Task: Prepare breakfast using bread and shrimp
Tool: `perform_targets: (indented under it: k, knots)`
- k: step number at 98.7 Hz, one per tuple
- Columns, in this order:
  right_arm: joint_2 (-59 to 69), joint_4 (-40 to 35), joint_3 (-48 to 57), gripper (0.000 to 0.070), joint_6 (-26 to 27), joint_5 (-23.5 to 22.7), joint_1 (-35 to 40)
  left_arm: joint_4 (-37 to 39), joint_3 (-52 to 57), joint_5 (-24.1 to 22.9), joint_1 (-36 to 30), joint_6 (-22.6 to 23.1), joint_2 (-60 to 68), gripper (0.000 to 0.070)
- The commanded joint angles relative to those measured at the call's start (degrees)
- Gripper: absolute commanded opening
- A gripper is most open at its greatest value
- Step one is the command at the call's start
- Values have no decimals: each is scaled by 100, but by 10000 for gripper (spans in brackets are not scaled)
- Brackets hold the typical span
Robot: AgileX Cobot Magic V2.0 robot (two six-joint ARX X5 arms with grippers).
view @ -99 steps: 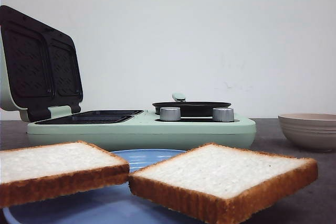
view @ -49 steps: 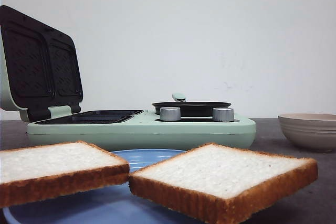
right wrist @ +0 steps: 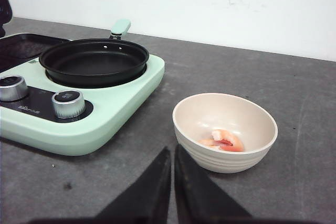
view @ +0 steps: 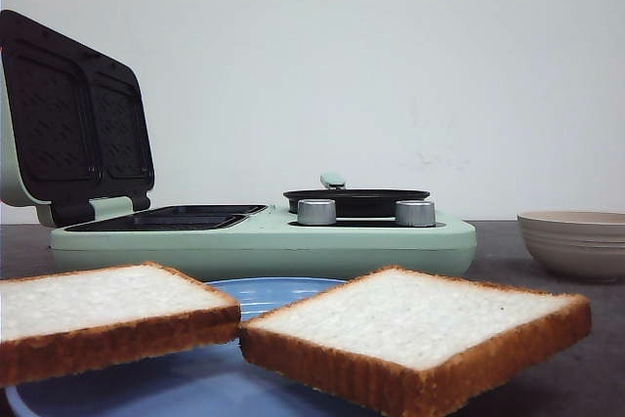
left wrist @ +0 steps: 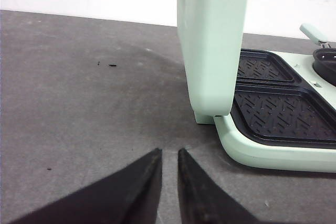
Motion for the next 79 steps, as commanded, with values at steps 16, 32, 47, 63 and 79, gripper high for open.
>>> perform_targets:
  k: [16,32,47,63,79]
  knots:
    - [-4,61,-20,1,59,-2,0,-24,-98,-2,11,-33,-4,4]
    - [-4,61,-20,1,59,-2,0,-24,-98,-59,11,289,-4,4]
    - [-4,61,-20,1,59,-2,0,-24,-98,-175,11,616,-4,4]
    - [-4,63,-20,1,61,-9,0,-24,-98,-175,11,614,-4,4]
    - [-4,61,-20,1,61,-17,0,-22,-98,-173,11,601,-4,4]
